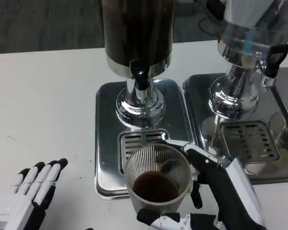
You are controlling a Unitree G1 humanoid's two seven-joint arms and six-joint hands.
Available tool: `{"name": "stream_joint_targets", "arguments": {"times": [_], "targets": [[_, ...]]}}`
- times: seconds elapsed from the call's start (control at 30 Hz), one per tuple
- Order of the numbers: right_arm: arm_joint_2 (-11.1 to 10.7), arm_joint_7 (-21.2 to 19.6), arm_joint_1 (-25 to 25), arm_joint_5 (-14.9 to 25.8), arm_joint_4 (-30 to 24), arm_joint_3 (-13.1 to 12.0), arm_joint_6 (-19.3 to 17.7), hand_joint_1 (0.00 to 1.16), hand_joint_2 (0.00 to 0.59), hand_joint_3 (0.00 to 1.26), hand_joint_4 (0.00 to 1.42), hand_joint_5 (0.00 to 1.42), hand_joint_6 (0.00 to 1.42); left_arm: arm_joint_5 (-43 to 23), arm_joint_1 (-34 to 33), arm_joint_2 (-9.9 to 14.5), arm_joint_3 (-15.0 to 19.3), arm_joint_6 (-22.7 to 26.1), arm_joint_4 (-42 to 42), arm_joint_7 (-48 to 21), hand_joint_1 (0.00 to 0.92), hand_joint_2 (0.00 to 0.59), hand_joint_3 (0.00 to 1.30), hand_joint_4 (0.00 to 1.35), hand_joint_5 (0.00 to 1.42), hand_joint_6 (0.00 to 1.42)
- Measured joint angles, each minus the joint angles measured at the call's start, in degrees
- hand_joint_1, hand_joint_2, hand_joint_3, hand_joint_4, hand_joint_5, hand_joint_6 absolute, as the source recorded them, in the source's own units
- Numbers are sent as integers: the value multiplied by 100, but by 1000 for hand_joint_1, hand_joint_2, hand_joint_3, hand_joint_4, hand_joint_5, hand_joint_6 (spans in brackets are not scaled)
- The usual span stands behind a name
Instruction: Grasp the cup under the faucet to collect the drink, then remove the cup.
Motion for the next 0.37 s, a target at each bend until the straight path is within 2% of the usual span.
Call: {"name": "stream_joint_targets", "arguments": {"times": [0.37], "targets": [[2,110,-123,30,28,-82,15,927,162,532,670,891,1305,-3,-2,-61,-117,151,-63,0,0,52,0,0,0,0]]}}
